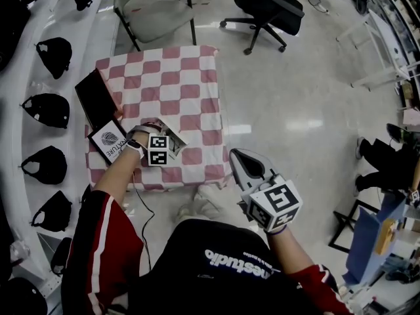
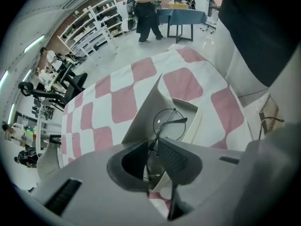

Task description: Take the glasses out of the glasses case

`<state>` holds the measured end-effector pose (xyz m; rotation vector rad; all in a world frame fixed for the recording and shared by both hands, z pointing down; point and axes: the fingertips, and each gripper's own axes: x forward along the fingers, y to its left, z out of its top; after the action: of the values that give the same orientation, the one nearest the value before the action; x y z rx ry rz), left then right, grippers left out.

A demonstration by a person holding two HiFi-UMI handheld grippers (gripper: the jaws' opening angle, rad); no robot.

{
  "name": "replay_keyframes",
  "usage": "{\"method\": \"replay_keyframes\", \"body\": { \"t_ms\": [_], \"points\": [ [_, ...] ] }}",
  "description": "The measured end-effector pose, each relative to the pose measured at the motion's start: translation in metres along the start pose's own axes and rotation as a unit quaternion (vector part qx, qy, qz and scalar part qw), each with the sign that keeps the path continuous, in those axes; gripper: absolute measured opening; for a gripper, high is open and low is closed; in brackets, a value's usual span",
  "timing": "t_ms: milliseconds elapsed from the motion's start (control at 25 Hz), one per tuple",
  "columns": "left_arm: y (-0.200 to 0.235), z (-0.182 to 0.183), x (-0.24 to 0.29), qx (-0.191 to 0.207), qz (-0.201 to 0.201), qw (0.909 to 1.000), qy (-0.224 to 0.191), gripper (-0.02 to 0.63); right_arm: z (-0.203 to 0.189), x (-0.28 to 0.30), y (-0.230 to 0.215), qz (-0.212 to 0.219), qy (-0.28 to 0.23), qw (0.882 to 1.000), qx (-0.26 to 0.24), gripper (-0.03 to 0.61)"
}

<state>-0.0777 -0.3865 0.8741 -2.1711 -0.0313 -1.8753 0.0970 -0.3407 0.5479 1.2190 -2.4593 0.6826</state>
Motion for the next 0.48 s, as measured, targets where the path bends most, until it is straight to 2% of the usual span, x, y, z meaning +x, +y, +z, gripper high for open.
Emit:
{"method": "replay_keyframes", "body": {
  "t_ms": [120, 480],
  "points": [
    [-0.0034, -0.0008, 0.0048, 0.001, -0.011, 0.9999, 0.006, 0.066, -0.0009, -0.0005, -0.0015, -0.001, 0.000, 1.000, 0.003, 0.003],
    [-0.0021, -0.0031, 0.0020, 0.000, -0.006, 0.9999, 0.015, 0.017, -0.0012, 0.0000, -0.0029, -0.002, 0.001, 1.000, 0.011, 0.003]
  ]
}}
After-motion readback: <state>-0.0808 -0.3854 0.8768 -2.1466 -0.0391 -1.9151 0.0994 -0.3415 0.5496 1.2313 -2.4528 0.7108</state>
